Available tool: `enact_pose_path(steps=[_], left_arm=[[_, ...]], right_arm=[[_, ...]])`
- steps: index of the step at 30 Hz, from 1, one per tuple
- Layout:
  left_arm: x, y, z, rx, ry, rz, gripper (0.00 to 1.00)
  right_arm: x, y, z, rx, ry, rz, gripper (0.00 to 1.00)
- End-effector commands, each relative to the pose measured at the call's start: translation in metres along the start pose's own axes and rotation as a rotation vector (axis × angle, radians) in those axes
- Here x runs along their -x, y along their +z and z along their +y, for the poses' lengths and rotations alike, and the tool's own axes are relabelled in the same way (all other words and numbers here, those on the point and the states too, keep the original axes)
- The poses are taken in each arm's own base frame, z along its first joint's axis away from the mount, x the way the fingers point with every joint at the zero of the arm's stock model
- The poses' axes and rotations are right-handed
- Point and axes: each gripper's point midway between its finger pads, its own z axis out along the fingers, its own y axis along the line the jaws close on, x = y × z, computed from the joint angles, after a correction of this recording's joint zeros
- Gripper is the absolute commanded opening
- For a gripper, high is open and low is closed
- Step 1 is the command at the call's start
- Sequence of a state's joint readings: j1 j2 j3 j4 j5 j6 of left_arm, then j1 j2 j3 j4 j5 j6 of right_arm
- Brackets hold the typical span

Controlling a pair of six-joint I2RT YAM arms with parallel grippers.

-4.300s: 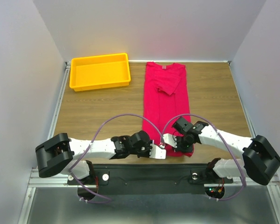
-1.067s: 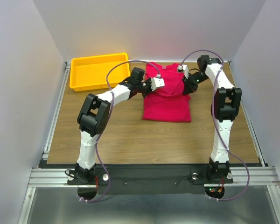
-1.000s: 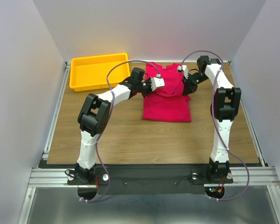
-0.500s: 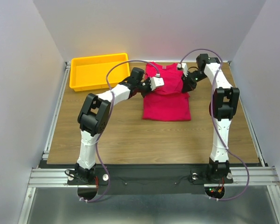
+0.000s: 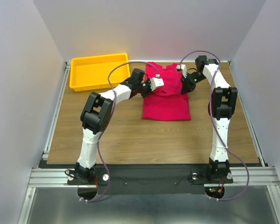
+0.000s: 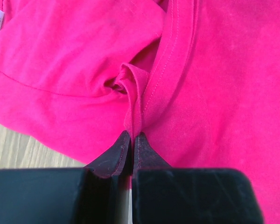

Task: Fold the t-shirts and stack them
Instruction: Fold the tshirt

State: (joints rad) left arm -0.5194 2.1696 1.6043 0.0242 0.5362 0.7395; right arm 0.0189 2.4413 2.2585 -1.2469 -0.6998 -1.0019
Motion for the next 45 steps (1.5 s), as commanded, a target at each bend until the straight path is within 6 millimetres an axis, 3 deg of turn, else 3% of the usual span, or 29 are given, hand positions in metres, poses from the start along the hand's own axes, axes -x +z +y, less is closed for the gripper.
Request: enact_pose_path(steps=[1,2,3,4,5,7,10,11,12,16,19,20,24,25,29,34,40,45], left_arm=[[0.03,-0.005,0.024,0.054,0.008,-0.064,0.02],[0.032,-0.005,0.028,0.072,0.003,-0.066,0.06],[0.034,-0.004,0.032,0.086,-0.007,-0.07,0.17],[0.038,-0.004,0.035,0.1,-0.024,-0.083,0.21],[0.043,-0.007,0.042,0.131,-0.033,-0.087,0.34],[0.053,-0.011,0.051,0.172,-0.042,-0.109,0.37],[0.071,-0.027,0.072,0.288,-0.063,-0.151,0.42],[0.076,-0.034,0.084,0.353,-0.069,-0.16,0.53],[0.079,-0.039,0.089,0.381,-0.072,-0.167,0.56],[0.102,-0.064,0.106,0.479,-0.069,-0.197,0.58],[0.113,-0.083,0.105,0.504,-0.093,-0.219,0.57],[0.114,-0.088,0.102,0.503,-0.114,-0.228,0.56],[0.11,-0.093,0.066,0.39,-0.279,-0.259,0.52],[0.107,-0.09,0.058,0.361,-0.308,-0.257,0.51],[0.091,-0.07,0.025,0.22,-0.461,-0.25,0.48],[0.068,-0.045,0.01,0.155,-0.579,-0.217,0.47],[0.039,-0.027,-0.005,0.124,-0.645,-0.158,0.46],[0.017,-0.019,-0.009,0.141,-0.674,-0.1,0.46]], right_arm=[[0.02,-0.011,-0.015,-0.064,-0.026,-0.051,0.2],[0.023,-0.014,-0.018,-0.08,-0.02,-0.058,0.27],[0.033,-0.019,-0.025,-0.122,0.002,-0.086,0.39],[0.039,-0.023,-0.029,-0.152,0.011,-0.099,0.43],[0.051,-0.033,-0.037,-0.213,0.022,-0.125,0.49],[0.062,-0.047,-0.048,-0.294,0.042,-0.151,0.54],[0.081,-0.074,-0.057,-0.416,0.06,-0.19,0.57],[0.083,-0.081,-0.063,-0.461,0.074,-0.197,0.57],[0.086,-0.086,-0.064,-0.486,0.081,-0.202,0.57],[0.096,-0.111,-0.047,-0.528,0.073,-0.231,0.55],[0.082,-0.094,-0.02,-0.419,0.071,-0.228,0.52],[0.09,-0.098,-0.002,-0.371,0.043,-0.267,0.49],[0.051,-0.056,0.042,-0.157,0.094,-0.253,0.13],[0.045,-0.048,0.046,-0.134,0.107,-0.244,0.11],[0.023,-0.017,0.049,-0.051,0.194,-0.213,0.09],[0.014,-0.001,0.037,-0.042,0.277,-0.187,0.08],[0.003,0.003,0.018,-0.113,0.326,-0.137,0.08],[-0.007,-0.003,0.014,-0.158,0.348,-0.106,0.08]])
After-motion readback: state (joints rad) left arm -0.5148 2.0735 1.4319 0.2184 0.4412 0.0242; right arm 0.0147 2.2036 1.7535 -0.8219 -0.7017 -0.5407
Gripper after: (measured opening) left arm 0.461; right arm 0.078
